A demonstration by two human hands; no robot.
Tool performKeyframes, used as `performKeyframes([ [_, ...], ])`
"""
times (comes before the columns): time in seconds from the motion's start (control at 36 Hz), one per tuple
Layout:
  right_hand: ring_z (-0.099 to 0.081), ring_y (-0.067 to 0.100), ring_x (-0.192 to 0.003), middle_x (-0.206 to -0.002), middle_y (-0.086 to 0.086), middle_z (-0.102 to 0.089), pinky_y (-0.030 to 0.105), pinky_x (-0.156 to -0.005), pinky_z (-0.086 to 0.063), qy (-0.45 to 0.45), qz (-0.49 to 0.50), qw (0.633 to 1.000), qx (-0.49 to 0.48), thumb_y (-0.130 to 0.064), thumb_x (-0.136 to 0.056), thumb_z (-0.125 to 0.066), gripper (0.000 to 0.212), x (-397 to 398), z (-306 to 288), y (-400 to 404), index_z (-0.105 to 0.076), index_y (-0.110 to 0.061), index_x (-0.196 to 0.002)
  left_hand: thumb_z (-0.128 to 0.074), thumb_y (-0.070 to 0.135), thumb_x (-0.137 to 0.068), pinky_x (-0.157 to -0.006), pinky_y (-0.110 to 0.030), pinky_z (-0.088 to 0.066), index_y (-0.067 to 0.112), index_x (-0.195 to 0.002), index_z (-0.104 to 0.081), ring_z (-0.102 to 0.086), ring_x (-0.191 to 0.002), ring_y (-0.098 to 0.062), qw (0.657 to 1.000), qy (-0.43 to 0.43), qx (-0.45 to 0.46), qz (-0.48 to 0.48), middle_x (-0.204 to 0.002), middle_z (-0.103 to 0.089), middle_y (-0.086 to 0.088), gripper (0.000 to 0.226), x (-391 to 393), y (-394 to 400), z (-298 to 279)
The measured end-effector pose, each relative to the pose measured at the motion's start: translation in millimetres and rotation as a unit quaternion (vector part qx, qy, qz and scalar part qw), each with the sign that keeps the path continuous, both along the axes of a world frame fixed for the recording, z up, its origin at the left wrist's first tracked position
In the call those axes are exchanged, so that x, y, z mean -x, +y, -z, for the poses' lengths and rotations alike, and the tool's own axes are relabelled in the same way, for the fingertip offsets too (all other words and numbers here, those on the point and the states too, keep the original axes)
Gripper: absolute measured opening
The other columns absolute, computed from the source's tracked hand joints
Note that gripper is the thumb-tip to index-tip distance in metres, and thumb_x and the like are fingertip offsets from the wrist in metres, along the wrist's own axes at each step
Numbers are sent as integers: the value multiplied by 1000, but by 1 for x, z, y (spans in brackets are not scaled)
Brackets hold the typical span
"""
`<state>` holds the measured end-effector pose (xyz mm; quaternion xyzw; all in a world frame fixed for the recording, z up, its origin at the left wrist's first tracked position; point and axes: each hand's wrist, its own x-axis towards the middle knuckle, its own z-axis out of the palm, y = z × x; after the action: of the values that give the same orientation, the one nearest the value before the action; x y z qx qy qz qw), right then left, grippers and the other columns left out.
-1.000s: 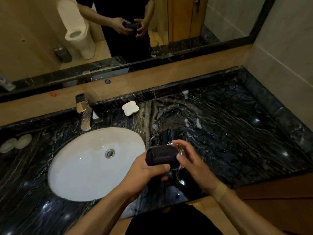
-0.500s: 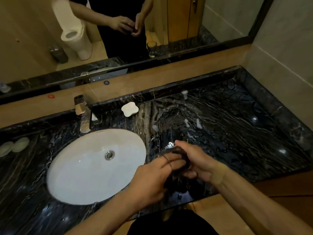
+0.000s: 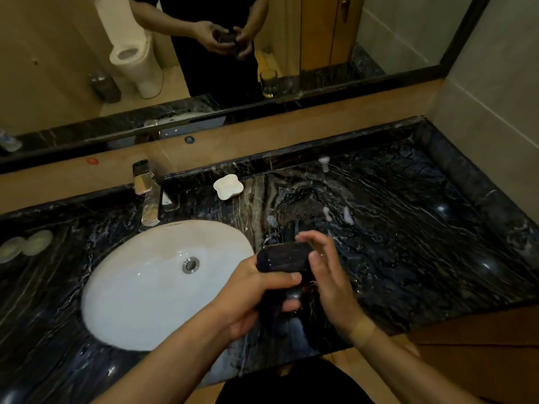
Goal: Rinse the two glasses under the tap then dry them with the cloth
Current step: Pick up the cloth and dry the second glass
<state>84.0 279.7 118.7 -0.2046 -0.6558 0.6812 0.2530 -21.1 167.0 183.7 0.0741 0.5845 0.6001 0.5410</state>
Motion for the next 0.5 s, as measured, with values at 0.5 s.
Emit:
performKeyframes([
  [0.5,-50,14,-41,-67,3,-59,16,-32,-30,-342,-195,877,277,-63,-95,-45,59,23,-25,38,-67,-11,-114,-48,29,-86,-59,-27,-56,42,-139,-46,-59,-120,-14,609,722,-39,324,-150,-46,14,54,20,-15,40],
])
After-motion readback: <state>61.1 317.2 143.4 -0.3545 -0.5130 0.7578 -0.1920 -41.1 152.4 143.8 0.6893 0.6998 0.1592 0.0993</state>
